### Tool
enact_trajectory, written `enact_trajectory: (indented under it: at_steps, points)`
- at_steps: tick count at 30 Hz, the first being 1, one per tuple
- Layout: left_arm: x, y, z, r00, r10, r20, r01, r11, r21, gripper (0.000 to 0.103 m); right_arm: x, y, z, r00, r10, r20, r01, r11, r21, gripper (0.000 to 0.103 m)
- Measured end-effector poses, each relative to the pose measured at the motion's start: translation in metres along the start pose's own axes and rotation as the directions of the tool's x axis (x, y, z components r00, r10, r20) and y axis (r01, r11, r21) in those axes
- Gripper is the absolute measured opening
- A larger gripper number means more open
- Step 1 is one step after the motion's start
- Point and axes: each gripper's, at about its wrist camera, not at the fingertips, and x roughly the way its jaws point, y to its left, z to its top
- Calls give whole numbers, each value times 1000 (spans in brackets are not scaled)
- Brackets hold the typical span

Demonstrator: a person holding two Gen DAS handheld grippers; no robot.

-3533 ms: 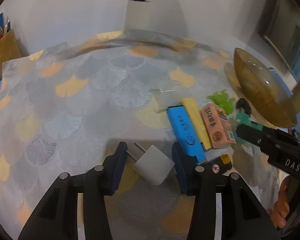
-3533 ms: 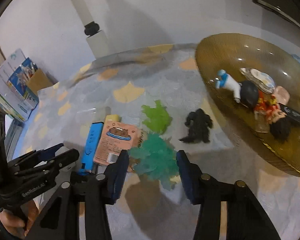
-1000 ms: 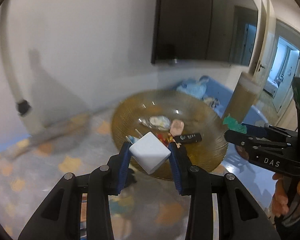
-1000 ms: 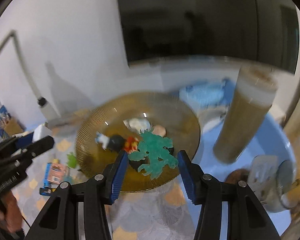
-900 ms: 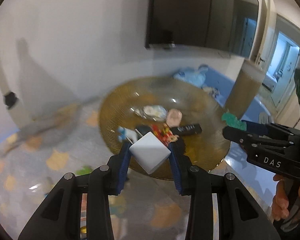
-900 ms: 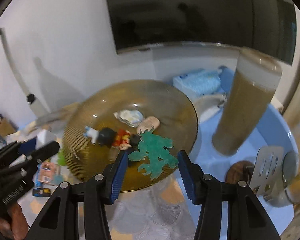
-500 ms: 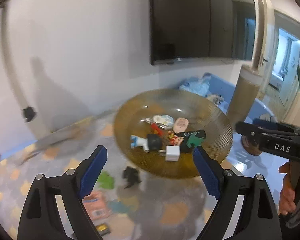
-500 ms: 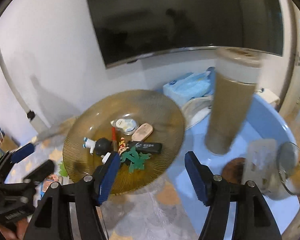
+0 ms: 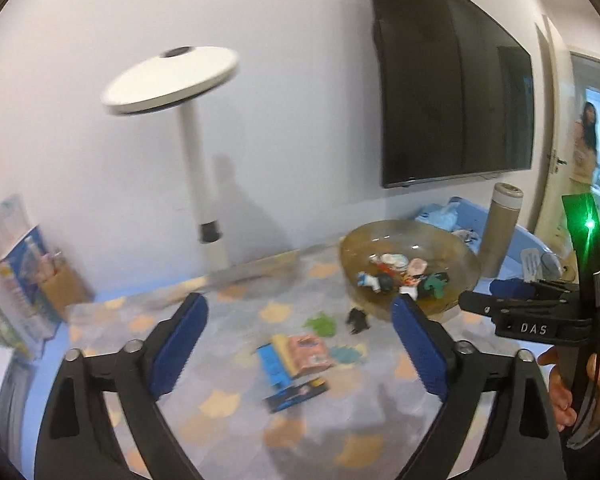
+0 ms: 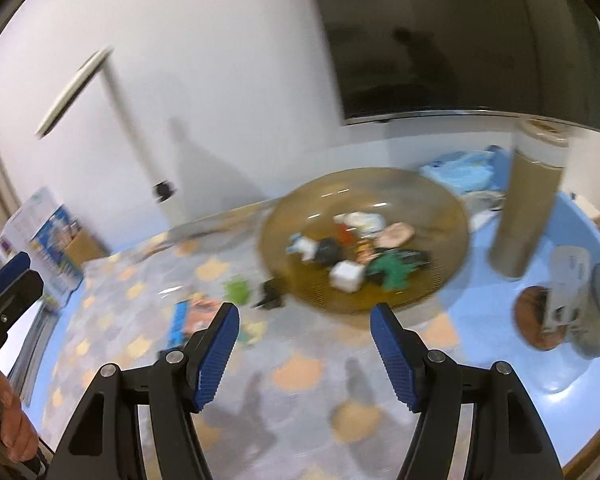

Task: Organize rigid objects
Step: 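Return both tools to the remaining objects, then grasp the light-blue translucent figure with the right tool while the left tool grasps the black-and-blue lighter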

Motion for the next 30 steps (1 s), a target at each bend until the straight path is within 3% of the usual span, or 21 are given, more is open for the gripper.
enact_trajectory:
  at_steps: [2,5,9,12,17,23,26,29,30]
  points:
    - [-6,12,-18,1000,16,-4,-16,999,-36,99,5,18,-12,1000,24,-11,-24,1000,-19,69]
    - [5,32,-57,997,47,-69,-54,993,-105,99,20,40,-35,997,61,-36,-63,997,-47,77]
    - [45,57,-120,968,101,-230,-147,970,-192,99,53,57,-63,997,49,-63,-56,992,-117,78]
    - [64,70,-147,953,97,-288,-171,954,-244,98,79,62,-80,994,41,-98,-55,988,-146,78]
    - [69,69,-151,954,109,-278,-178,955,-236,99,103,59,-95,990,21,-140,-42,988,-151,78]
    - [76,61,-152,941,98,-323,-167,967,-192,99,109,60,-97,987,17,-162,-43,987,-157,78]
    - [80,56,-150,931,44,-363,-115,978,-176,98,106,60,-96,987,17,-161,-44,985,-165,78]
    - [77,48,-136,931,-14,-366,-32,992,-120,98,112,61,-96,954,23,-299,-74,984,-159,78]
    - [76,45,-131,933,-11,-360,-20,997,-81,98,114,61,-93,926,46,-375,-109,983,-148,78]
